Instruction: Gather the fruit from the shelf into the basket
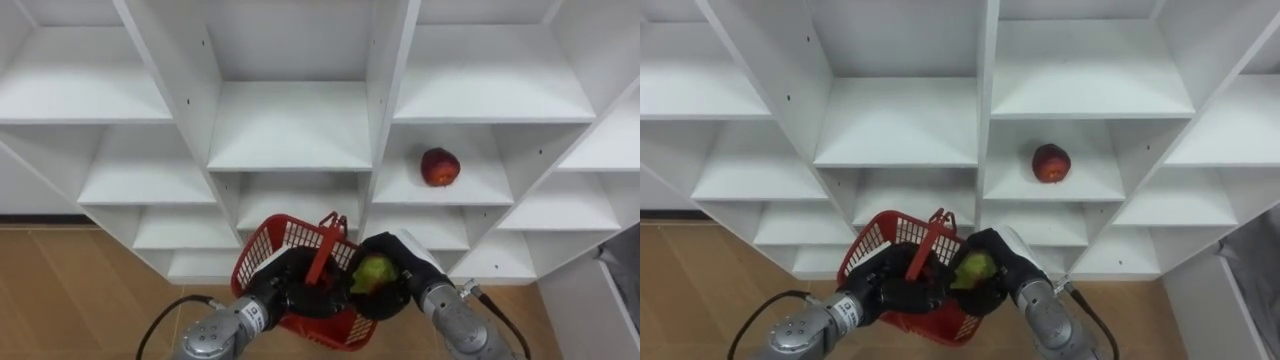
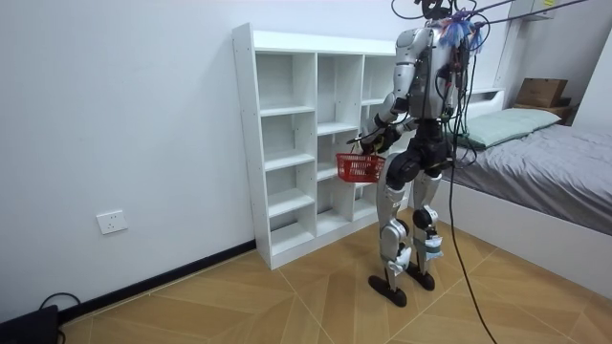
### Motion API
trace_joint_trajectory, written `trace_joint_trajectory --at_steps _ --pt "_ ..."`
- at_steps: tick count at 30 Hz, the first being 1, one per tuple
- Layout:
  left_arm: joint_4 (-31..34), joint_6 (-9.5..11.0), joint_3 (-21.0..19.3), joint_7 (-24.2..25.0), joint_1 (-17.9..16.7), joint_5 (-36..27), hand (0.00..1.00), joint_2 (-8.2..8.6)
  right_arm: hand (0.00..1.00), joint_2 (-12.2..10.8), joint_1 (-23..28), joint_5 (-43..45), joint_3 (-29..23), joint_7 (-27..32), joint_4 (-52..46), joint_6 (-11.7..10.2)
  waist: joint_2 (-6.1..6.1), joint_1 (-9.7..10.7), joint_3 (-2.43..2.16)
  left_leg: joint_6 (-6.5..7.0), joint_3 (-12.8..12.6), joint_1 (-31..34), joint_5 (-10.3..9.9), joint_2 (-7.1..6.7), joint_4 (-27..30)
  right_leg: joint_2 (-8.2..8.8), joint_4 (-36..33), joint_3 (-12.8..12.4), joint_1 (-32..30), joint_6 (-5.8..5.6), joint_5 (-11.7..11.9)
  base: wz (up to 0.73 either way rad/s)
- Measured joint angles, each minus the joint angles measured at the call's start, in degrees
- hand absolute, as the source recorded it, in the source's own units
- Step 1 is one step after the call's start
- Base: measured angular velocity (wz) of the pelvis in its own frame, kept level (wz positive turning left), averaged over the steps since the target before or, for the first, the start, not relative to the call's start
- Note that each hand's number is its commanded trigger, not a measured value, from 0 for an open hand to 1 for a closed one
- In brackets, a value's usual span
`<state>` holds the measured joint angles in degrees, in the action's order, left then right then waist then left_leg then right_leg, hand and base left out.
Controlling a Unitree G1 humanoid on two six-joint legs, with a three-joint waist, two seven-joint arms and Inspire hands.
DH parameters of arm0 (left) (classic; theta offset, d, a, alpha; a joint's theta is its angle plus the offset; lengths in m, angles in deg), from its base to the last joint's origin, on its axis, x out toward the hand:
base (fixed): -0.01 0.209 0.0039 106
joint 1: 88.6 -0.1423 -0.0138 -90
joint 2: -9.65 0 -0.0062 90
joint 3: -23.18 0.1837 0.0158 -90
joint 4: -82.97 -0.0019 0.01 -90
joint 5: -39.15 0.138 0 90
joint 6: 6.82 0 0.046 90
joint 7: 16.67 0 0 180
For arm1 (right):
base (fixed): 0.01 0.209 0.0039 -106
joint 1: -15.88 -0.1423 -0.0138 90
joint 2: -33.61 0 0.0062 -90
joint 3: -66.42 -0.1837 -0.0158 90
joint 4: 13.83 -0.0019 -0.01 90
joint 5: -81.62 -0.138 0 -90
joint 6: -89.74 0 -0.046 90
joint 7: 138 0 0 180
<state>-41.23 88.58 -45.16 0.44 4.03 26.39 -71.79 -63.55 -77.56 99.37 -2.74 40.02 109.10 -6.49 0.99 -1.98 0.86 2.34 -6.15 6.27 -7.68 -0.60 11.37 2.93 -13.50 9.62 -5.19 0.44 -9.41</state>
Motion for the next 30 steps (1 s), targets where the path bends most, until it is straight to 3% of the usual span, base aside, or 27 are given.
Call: trace_joint_trajectory --at_steps 30 --pt "0.0 -0.2 0.1 1.1 -0.2 0.0 1.0 0.01 0.0 -0.6 -0.1 0.5 0.4 0.0 -0.1 0.0 0.26 0.0 -0.01 0.0 0.0 0.0 0.0 -0.01 0.0 0.03 0.0 0.0 0.0 -0.01 0.0 0.0"
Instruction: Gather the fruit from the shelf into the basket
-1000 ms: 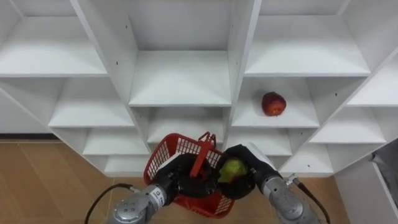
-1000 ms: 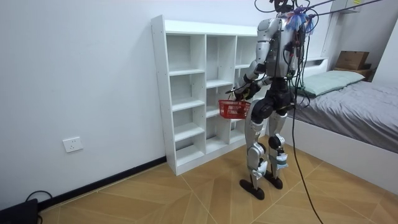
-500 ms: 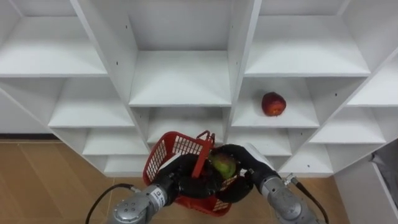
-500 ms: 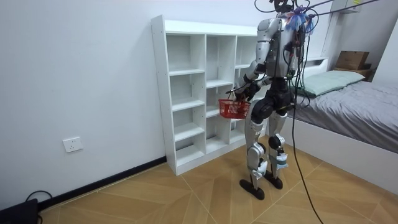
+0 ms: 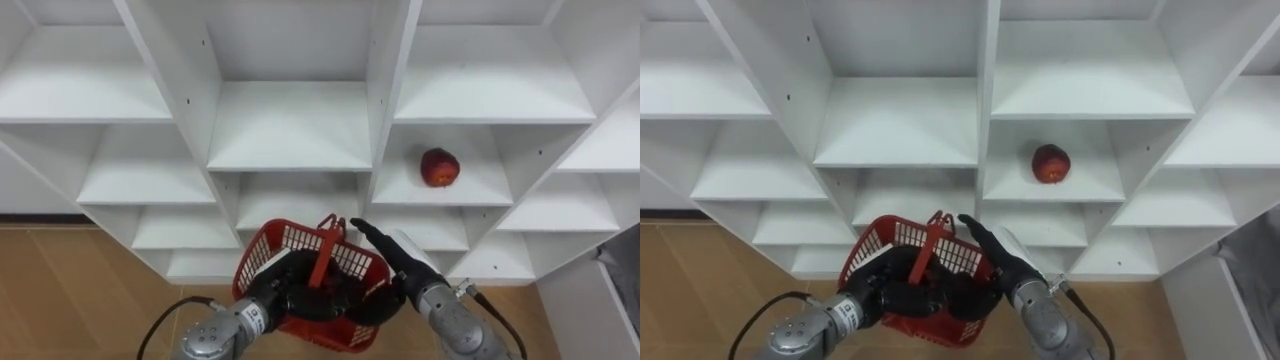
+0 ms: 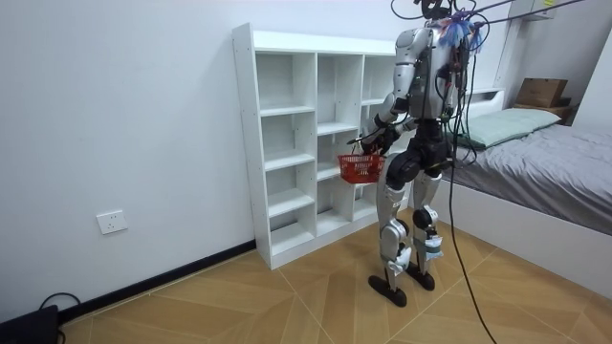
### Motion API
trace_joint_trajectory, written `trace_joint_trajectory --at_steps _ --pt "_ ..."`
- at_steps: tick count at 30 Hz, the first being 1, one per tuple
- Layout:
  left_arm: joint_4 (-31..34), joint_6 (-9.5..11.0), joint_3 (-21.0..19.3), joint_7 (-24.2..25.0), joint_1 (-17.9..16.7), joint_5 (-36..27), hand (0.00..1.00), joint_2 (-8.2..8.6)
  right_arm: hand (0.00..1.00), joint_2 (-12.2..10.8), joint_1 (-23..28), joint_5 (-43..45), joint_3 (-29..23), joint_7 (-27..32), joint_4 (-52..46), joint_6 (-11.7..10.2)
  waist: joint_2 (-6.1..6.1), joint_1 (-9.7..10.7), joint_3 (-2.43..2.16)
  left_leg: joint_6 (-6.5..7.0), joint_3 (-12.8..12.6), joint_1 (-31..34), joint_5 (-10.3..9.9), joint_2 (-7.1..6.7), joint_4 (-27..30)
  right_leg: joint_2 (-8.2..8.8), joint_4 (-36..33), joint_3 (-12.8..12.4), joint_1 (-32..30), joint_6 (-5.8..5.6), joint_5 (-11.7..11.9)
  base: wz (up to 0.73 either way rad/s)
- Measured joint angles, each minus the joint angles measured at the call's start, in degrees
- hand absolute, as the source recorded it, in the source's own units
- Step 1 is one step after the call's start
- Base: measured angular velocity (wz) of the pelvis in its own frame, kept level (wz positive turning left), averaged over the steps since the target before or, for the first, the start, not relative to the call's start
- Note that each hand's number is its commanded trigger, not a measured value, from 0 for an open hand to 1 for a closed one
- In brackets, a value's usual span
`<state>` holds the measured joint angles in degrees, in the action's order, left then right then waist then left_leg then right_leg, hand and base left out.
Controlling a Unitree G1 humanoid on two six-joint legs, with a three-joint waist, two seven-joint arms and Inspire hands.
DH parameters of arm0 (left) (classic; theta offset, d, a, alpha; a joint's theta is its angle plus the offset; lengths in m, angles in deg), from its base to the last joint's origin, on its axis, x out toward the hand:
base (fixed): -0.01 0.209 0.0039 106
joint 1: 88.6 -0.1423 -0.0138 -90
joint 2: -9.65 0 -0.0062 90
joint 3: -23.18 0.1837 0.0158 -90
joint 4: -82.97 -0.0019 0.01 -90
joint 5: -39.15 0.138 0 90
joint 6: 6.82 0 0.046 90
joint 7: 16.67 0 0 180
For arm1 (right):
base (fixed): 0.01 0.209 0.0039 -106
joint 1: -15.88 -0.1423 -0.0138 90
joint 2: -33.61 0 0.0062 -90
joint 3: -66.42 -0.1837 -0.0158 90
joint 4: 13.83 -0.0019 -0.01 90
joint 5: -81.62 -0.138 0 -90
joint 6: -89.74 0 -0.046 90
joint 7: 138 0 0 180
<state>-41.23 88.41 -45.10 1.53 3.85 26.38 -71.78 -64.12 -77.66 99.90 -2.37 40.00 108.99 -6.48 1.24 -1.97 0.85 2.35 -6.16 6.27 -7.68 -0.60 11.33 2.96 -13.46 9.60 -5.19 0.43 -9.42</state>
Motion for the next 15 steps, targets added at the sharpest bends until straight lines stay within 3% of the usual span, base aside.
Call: trace_joint_trajectory --at_steps 15 --pt "0.0 0.0 0.2 -2.0 0.0 -0.3 1.0 0.21 0.0 0.0 0.0 0.1 0.0 0.2 0.0 0.0 -0.11 -0.2 -0.03 -0.01 0.0 -0.1 0.0 0.05 -0.2 -0.17 0.6 -0.1 0.2 0.02 0.1 0.0"
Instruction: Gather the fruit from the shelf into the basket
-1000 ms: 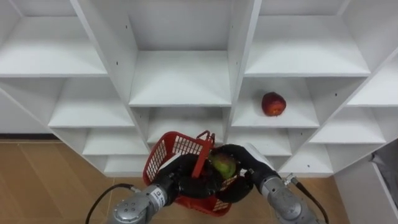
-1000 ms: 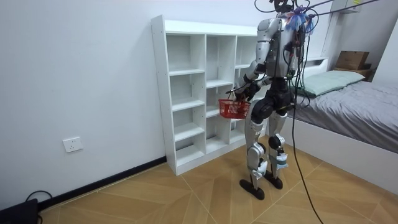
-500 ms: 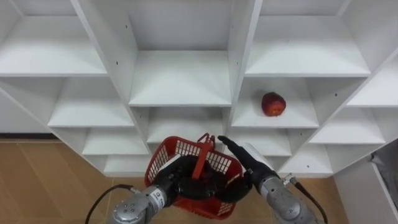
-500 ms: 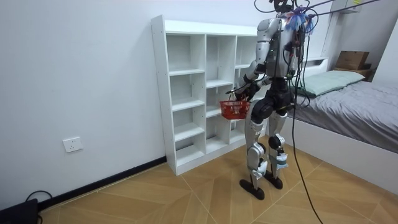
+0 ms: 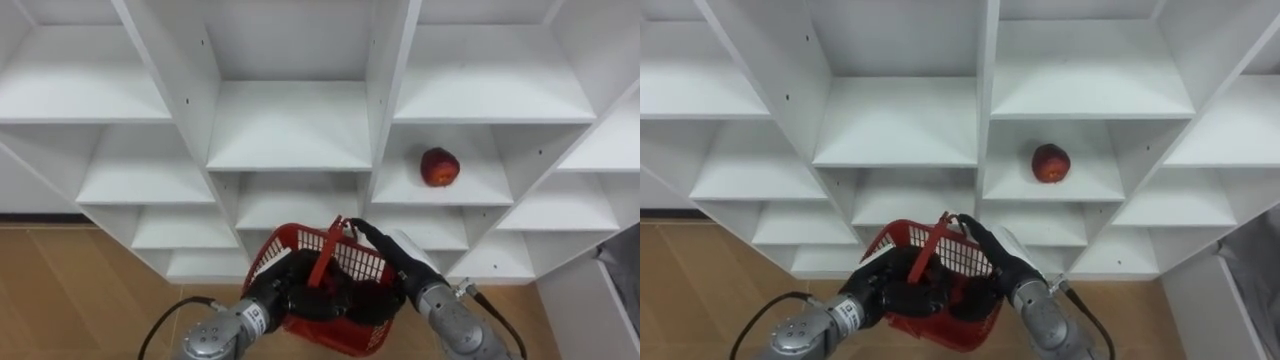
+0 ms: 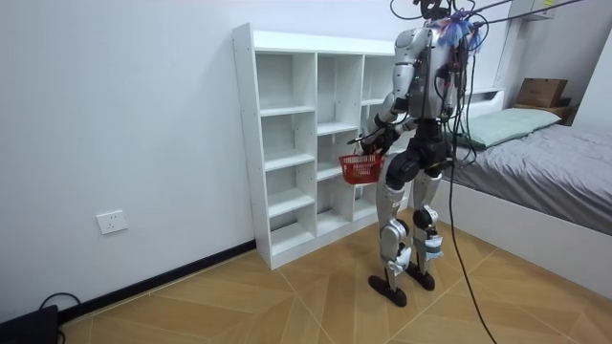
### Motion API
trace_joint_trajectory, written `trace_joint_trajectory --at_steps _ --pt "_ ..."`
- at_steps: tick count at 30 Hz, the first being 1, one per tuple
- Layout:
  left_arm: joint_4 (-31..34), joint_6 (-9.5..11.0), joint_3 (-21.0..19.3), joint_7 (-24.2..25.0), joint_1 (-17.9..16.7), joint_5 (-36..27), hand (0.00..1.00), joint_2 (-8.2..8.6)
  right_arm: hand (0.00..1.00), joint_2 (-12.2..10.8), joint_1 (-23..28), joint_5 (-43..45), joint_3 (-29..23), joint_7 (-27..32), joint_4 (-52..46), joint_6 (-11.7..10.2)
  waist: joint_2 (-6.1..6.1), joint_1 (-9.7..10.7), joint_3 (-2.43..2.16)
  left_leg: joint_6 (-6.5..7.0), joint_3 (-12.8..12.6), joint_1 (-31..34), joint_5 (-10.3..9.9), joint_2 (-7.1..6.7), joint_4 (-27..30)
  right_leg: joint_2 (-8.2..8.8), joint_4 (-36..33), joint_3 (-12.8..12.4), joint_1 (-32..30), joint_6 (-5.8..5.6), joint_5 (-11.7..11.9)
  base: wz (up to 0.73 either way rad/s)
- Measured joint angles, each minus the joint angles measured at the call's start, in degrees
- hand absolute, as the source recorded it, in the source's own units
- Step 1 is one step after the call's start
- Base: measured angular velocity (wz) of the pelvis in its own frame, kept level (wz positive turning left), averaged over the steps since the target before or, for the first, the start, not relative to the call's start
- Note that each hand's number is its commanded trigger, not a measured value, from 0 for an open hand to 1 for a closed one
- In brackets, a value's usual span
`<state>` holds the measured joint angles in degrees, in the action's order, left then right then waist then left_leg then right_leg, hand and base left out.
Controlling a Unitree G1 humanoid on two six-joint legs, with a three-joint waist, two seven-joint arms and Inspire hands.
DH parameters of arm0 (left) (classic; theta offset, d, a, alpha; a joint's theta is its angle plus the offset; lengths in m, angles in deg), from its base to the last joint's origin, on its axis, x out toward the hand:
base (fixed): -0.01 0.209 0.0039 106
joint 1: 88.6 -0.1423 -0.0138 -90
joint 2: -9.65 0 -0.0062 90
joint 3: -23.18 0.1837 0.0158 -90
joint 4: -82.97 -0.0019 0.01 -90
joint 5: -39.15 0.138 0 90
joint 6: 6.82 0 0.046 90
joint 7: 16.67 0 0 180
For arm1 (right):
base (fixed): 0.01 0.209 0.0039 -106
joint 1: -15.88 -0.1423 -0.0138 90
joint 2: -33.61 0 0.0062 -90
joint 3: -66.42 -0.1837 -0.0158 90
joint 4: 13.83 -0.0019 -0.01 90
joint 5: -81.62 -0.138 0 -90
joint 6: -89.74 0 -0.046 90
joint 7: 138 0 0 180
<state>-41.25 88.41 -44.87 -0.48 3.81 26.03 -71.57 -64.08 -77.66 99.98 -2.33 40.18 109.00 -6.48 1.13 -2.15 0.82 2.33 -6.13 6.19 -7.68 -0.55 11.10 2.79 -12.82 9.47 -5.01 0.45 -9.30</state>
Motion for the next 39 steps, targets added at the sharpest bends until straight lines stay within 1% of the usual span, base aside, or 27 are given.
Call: trace_joint_trajectory --at_steps 2,7,11,12,15,17,18,21,22,24,26,29,31,32,33,36,39 --pt "-0.4 0.0 -0.2 -1.0 -0.1 -0.8 1.0 -0.19 0.0 0.1 0.0 -0.4 0.0 0.0 0.0 0.0 0.0 -0.1 0.0 0.0 0.0 -0.4 0.0 -0.01 -0.1 0.03 0.0 -0.1 0.3 0.0 0.0 -0.05" --pt "-4.1 0.1 -3.1 -4.5 -0.4 -1.0 1.0 -0.07 0.0 0.8 0.0 -0.6 -0.2 0.8 -0.9 0.0 -0.02 -0.1 0.02 -0.15 -0.2 -2.4 -0.1 0.04 -0.9 0.05 0.2 -0.1 1.7 -0.02 0.0 -0.05" --pt "-6.3 0.1 -4.3 -7.4 -1.0 -1.3 1.0 -0.29 0.0 1.1 0.2 -0.8 -0.2 2.2 -5.5 0.1 -0.02 -0.5 0.02 -0.17 -0.7 -3.0 -0.2 0.06 -1.4 -0.2 0.4 -0.7 1.8 -0.03 0.0 -0.08" --pt "-6.7 0.1 -4.3 -8.3 -1.0 -1.6 1.0 -0.27 0.0 1.1 0.3 -2.3 -0.1 2.8 -7.1 0.1 0.0 -0.5 0.02 -0.16 -1.0 -3.1 -0.2 0.07 -1.4 -0.22 0.9 -0.7 2.0 -0.04 0.0 0.0" --pt "-7.4 0.1 -5.0 -9.4 -1.5 -1.8 1.0 -0.15 0.0 0.9 1.3 -3.2 -0.2 4.1 -11.5 0.0 0.0 -0.4 0.02 -0.19 -1.2 -3.8 -0.2 0.14 -1.7 -0.35 1.3 -0.8 2.9 -0.09 0.1 0.0" --pt "-7.2 0.1 -5.6 -9.7 -2.1 -1.8 1.0 -0.04 0.0 0.9 2.2 -3.2 -0.2 4.9 -13.8 0.0 -0.01 -0.3 0.0 -0.24 -1.2 -4.1 -0.3 0.17 -1.7 -0.4 1.6 -0.9 3.5 -0.09 0.1 0.0" --pt "-7.1 0.1 -6.4 -10.0 -2.6 -1.8 1.0 0.29 0.0 0.9 2.8 -3.1 -0.3 5.1 -15.1 0.0 -0.01 -0.2 0.0 -0.25 -1.3 -4.2 -0.3 0.18 -1.7 -0.45 2.0 -1.2 3.7 -0.11 0.1 0.0" --pt "-7.0 0.1 -6.9 -10.9 -3.5 -1.9 1.0 0.52 0.0 0.7 3.1 -3.2 -0.7 6.4 -16.1 -0.3 -0.05 0.2 -0.03 -0.39 -1.4 -4.9 -0.6 0.23 -1.8 -0.59 2.2 -1.5 4.4 -0.12 0.1 -0.04" --pt "-6.9 0.1 -7.3 -11.0 -3.5 -2.0 1.0 0.77 0.0 0.7 3.1 -3.2 -1.0 6.7 -16.1 -0.4 -0.06 0.2 -0.03 -0.41 -1.4 -4.9 -0.7 0.27 -1.8 -0.64 2.2 -1.5 4.4 -0.12 0.1 0.0" --pt "-6.6 0.1 -8.9 -11.2 -3.5 -2.0 1.0 1.81 0.0 0.6 3.1 -3.1 -2.9 7.4 -16.2 -0.7 -0.07 0.3 -0.04 -0.41 -1.4 -4.9 -0.7 0.27 -1.8 -0.65 2.2 -1.5 4.4 -0.12 0.1 0.0" --pt "-6.5 0.1 -9.1 -11.7 -3.5 -2.2 1.0 2.27 0.0 0.5 3.1 -3.2 -4.2 8.2 -16.2 -1.2 -0.07 0.3 -0.04 -0.42 -1.5 -5.0 -0.7 0.29 -1.8 -0.71 2.1 -1.7 4.4 -0.12 0.2 -0.02" --pt "-6.4 0.1 -9.2 -12.2 -3.7 -2.5 1.0 2.32 0.0 0.5 3.1 -3.2 -5.6 9.5 -16.3 -1.9 -0.11 0.3 -0.06 -0.54 -1.7 -5.4 -0.8 0.26 -1.8 -0.93 2.1 -2.2 4.5 -0.05 0.2 -0.08" --pt "-6.4 0.1 -9.2 -12.2 -3.7 -2.5 1.0 2.32 0.0 0.5 3.3 -3.2 -6.2 9.9 -16.8 -2.0 -0.25 0.5 -0.15 -0.61 -1.8 -5.7 -0.9 0.29 -1.8 -1.03 2.1 -2.4 4.7 -0.01 0.2 -0.03" --pt "-6.2 0.1 -9.2 -12.2 -3.8 -2.5 1.0 2.35 0.0 0.6 4.1 -3.3 -7.0 10.3 -18.1 -2.0 -0.41 0.6 -0.26 -0.61 -1.8 -5.8 -0.9 0.55 -1.8 -1.03 2.1 -2.3 4.9 -0.01 0.2 0.0" --pt "-5.7 0.1 -9.2 -12.2 -4.3 -2.5 1.0 2.25 0.0 0.6 4.4 -4.0 -7.4 11.1 -18.5 -2.5 -0.58 0.9 -0.36 -0.64 -1.8 -6.1 -0.9 0.63 -1.8 -1.06 2.2 -2.3 5.2 -0.01 0.2 0.0" --pt "-5.0 0.1 -9.2 -12.2 -5.2 -2.6 1.0 2.17 0.0 0.7 5.5 -5.8 -8.1 12.0 -19.5 -2.6 -0.86 1.7 -0.47 -0.75 -2.1 -7.1 -1.1 0.71 -1.8 -1.17 2.3 -2.5 6.2 0.0 0.2 -0.03" --pt "-3.9 0.1 -9.1 -12.2 -6.2 -2.6 1.0 1.93 0.0 1.0 6.5 -7.7 -8.1 12.6 -20.0 -2.6 -0.99 1.9 -0.47 -0.82 -2.6 -7.9 -1.2 0.76 -1.9 -1.38 2.4 -3.1 6.7 0.02 0.2 -0.11"
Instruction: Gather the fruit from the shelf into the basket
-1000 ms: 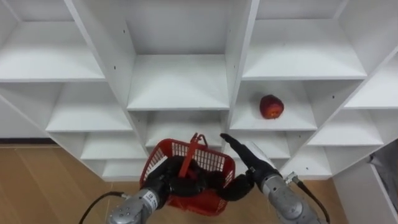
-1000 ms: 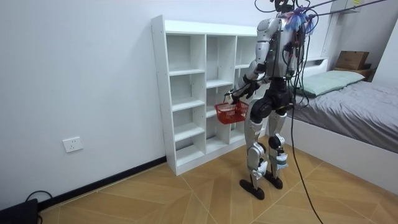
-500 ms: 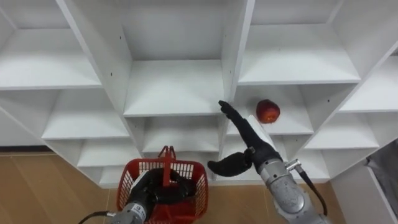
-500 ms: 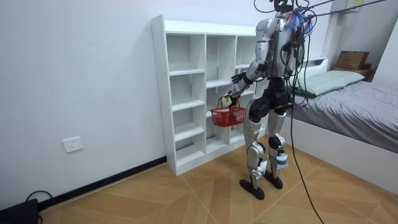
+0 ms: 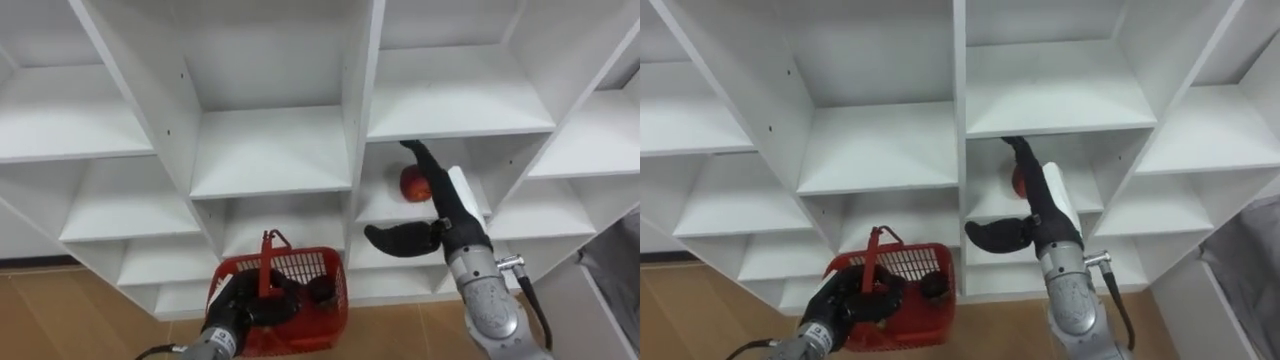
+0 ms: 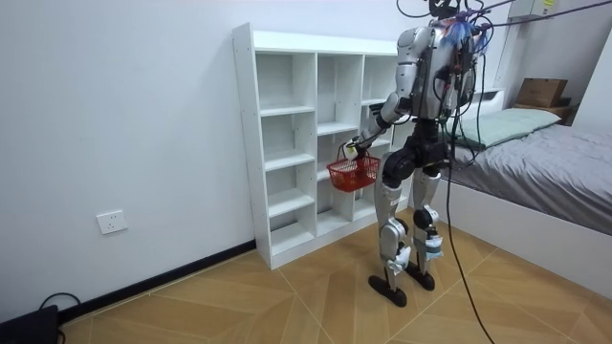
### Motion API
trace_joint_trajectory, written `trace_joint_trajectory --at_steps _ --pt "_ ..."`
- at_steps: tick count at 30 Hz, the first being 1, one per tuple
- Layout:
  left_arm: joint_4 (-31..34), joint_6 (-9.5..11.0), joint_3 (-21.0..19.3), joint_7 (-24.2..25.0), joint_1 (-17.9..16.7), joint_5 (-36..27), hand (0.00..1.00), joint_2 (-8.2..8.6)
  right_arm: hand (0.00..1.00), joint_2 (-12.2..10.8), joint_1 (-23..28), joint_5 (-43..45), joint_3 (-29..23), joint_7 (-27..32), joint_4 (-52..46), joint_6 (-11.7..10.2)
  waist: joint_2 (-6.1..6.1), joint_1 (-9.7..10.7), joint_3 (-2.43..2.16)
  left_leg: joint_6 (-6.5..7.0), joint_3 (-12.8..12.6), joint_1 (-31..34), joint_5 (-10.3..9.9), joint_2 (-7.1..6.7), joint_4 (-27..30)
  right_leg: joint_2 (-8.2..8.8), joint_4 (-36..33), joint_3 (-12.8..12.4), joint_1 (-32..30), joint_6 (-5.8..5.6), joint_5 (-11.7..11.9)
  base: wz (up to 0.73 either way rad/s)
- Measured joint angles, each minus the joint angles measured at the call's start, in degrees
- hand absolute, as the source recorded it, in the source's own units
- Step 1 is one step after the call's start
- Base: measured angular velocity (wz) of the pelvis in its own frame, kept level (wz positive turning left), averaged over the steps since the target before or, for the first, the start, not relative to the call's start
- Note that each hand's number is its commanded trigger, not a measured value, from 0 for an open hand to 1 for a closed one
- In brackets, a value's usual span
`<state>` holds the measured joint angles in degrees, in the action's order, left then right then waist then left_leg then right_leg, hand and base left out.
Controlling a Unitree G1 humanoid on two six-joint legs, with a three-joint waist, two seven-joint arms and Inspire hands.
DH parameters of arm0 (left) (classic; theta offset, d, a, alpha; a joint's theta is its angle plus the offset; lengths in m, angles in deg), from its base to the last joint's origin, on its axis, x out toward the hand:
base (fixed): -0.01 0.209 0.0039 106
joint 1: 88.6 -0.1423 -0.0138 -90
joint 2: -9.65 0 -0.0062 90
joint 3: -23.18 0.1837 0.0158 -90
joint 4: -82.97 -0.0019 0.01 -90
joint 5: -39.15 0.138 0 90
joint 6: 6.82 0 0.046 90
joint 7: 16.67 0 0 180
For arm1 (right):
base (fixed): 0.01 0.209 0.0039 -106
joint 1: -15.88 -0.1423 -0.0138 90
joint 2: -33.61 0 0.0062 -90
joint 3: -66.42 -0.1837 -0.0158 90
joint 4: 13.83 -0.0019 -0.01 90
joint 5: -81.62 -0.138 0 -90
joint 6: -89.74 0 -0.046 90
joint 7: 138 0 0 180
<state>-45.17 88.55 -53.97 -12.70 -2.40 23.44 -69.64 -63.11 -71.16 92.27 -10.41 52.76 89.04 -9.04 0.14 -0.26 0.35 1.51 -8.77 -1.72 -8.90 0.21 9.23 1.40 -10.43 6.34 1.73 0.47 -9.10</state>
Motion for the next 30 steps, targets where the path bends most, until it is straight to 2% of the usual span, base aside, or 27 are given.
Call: trace_joint_trajectory --at_steps 12,15,23,30 --pt "1.2 0.0 0.0 0.0 -2.3 -0.9 1.0 -0.82 0.0 0.3 1.9 -3.5 -1.0 1.9 -0.1 0.0 0.3 0.3 0.07 -0.11 -0.3 -1.8 -0.1 0.03 -0.6 -0.29 0.7 -0.6 1.4 0.14 0.1 -0.01" --pt "1.4 0.0 -0.2 0.0 -2.4 -2.7 1.0 -1.13 0.0 0.3 2.1 -5.2 -1.0 2.2 -0.1 0.0 0.35 0.4 0.1 -0.2 -0.4 -1.9 -0.1 0.04 -0.6 -0.34 0.9 -0.8 1.9 0.14 0.1 -0.03" --pt "2.1 0.0 -0.2 0.1 -2.5 -2.7 1.0 -1.21 0.0 0.4 2.2 -9.5 -1.2 2.2 0.1 0.0 0.48 1.5 0.25 -0.22 -0.5 -2.4 -0.2 0.06 -0.6 -0.42 0.9 -1.0 2.3 0.15 0.1 0.0" --pt "2.2 0.0 -0.2 0.7 -2.7 -2.3 1.0 -1.29 0.0 0.4 3.1 -10.2 -2.4 2.2 1.1 0.0 0.57 1.6 0.32 -0.23 -0.5 -2.6 -0.3 0.06 -0.6 -0.48 0.8 -1.0 2.2 0.2 0.1 0.0"
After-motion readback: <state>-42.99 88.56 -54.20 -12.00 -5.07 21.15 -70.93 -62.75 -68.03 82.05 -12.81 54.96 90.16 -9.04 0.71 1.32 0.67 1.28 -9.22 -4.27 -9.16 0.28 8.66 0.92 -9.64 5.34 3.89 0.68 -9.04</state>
